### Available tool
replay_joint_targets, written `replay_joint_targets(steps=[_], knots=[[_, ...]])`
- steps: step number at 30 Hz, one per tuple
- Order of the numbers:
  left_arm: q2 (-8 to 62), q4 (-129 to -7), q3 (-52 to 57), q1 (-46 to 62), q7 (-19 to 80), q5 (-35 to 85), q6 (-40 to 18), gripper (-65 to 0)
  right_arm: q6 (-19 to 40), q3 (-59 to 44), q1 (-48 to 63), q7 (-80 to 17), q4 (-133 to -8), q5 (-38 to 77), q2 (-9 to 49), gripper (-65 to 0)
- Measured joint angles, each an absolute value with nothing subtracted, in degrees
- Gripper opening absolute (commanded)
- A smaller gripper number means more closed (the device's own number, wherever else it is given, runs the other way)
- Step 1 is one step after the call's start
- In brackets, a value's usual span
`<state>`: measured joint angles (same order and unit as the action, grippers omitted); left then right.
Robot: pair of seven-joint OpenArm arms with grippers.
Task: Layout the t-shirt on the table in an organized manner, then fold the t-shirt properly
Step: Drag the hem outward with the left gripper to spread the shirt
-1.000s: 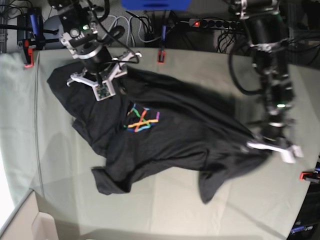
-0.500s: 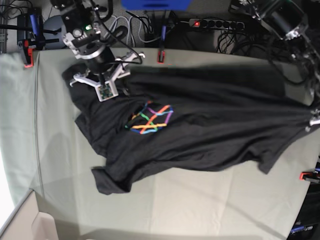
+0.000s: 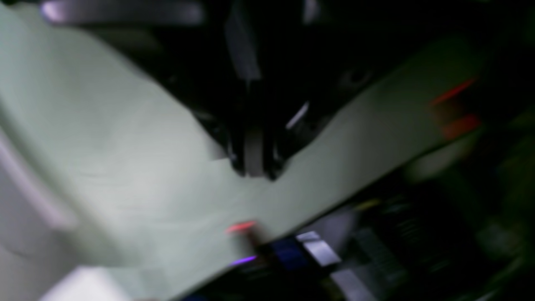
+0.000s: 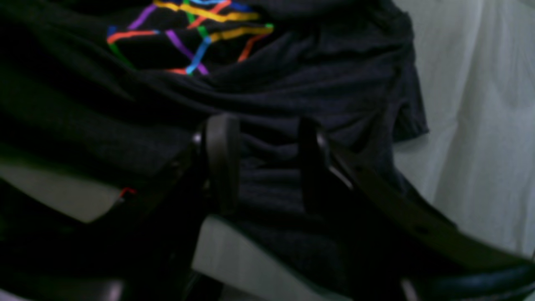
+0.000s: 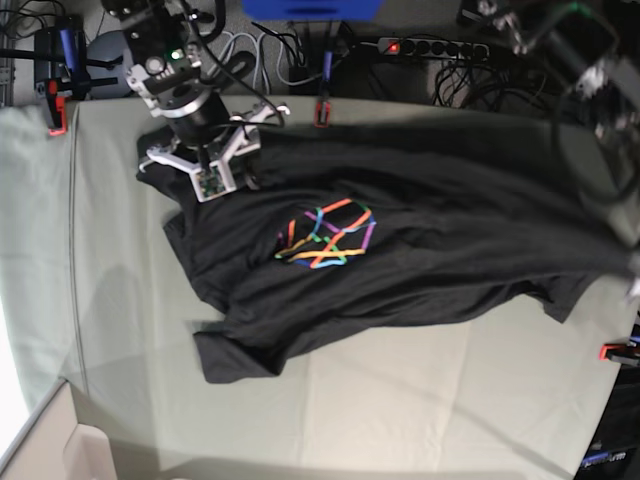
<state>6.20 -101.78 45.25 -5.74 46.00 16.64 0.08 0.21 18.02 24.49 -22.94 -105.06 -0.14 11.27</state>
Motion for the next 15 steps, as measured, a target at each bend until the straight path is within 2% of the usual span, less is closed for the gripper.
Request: replay_joint_targets(steps=[4,11,13,15], knots=[[6.31,-101.08,36.95,-8.69,45.06,15.75,0.34,-64.6,0.21,18.00,24.64,-23.29,-105.06,-0.16,11.29,-41.4],[6.02,-80.44,28.05,-16.88,45.08,16.16,-0.03,-63.9,0.21,18.00,27.79,-22.87,-105.12,-0.14,11.14,-41.4],[6.46,-72.79,28.08,-19.38,44.91,15.75,0.47,-59.5,0.21,17.93,28.25,-22.98,-105.12,-0.14,11.27,-41.4],[6.66,-66.39,28.01,-21.58,44.99,15.70,0.78,-50.8,0.21,17.76,28.21,-23.38,-105.12,-0.19,10.83,-41.4]])
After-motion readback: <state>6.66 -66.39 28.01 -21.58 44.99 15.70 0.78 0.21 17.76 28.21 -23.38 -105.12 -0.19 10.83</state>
